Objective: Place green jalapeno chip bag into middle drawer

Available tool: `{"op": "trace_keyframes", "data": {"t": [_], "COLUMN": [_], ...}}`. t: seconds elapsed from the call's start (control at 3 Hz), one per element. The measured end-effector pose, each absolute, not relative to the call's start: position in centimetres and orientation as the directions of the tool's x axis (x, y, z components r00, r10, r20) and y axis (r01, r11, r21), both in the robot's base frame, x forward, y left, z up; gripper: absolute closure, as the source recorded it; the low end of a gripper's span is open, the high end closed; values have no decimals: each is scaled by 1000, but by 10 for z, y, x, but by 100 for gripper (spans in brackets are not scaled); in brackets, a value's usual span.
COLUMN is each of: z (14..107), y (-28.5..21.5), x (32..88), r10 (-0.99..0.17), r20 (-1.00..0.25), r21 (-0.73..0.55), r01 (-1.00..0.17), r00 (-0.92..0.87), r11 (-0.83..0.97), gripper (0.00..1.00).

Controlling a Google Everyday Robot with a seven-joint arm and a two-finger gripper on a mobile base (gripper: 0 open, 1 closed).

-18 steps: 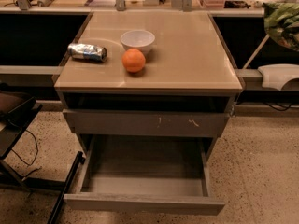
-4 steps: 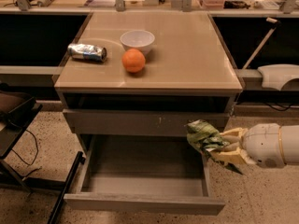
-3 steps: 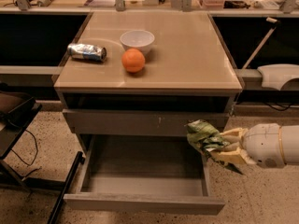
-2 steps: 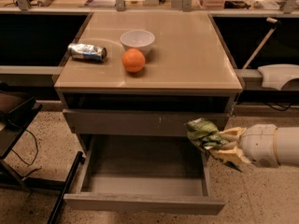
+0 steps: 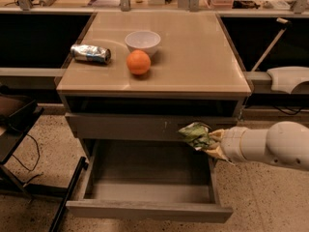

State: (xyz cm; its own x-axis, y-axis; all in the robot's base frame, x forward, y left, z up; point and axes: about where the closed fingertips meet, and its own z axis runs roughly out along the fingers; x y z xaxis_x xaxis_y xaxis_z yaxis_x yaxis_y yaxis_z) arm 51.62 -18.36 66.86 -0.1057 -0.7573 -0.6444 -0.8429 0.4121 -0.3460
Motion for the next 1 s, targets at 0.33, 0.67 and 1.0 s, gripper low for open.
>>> {"op": "trace_keyframes", "data": {"t": [0.33, 0.67, 1.0], "z": [674, 672, 625], "y": [-178, -177, -177], "x": [542, 539, 531], "r10": [-782, -788, -836], "r20": [-620, -612, -543], "r21": [-423, -433, -443], "r01": [-812, -807, -818], "r00": [-64, -63, -83], "r11": [401, 401, 369], "gripper": [100, 100, 100]}}
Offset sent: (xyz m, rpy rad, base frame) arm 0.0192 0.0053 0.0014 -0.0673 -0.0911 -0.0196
